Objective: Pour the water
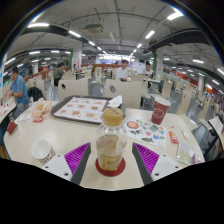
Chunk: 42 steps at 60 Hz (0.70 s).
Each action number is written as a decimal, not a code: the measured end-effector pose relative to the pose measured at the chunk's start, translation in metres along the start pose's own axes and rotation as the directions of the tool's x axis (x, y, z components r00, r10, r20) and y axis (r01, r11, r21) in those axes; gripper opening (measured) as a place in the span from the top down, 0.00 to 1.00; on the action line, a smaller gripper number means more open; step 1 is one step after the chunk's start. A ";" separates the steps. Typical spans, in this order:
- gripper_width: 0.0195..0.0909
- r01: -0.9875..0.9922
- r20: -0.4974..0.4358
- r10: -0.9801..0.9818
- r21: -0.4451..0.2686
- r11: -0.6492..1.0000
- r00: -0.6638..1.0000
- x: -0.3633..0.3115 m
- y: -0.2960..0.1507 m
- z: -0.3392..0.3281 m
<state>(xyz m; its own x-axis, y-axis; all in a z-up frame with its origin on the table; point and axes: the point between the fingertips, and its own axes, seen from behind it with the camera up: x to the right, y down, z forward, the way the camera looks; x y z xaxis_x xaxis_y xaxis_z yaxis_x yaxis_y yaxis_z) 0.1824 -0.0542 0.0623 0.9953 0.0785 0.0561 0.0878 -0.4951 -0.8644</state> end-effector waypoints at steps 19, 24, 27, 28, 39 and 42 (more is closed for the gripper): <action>0.08 -0.073 -0.057 0.068 -0.098 0.992 0.996 -0.021 -0.005 -0.134; 0.08 -0.064 -0.057 0.058 -0.114 0.991 0.997 -0.033 -0.001 -0.167; 0.08 -0.056 -0.063 0.049 -0.118 0.991 0.997 -0.037 0.001 -0.183; 0.08 -0.053 -0.064 0.045 -0.120 0.991 0.997 -0.039 0.002 -0.188; 0.08 -0.051 -0.074 0.045 -0.094 0.994 0.996 -0.049 -0.003 -0.224; 0.08 -0.052 -0.074 0.045 -0.085 0.995 0.996 -0.051 -0.005 -0.230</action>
<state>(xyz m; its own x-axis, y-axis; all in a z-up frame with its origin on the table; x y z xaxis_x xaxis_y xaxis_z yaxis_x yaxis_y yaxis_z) 0.1409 -0.2543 0.1786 0.9985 -0.0079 0.0535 0.0394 -0.5704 -0.8204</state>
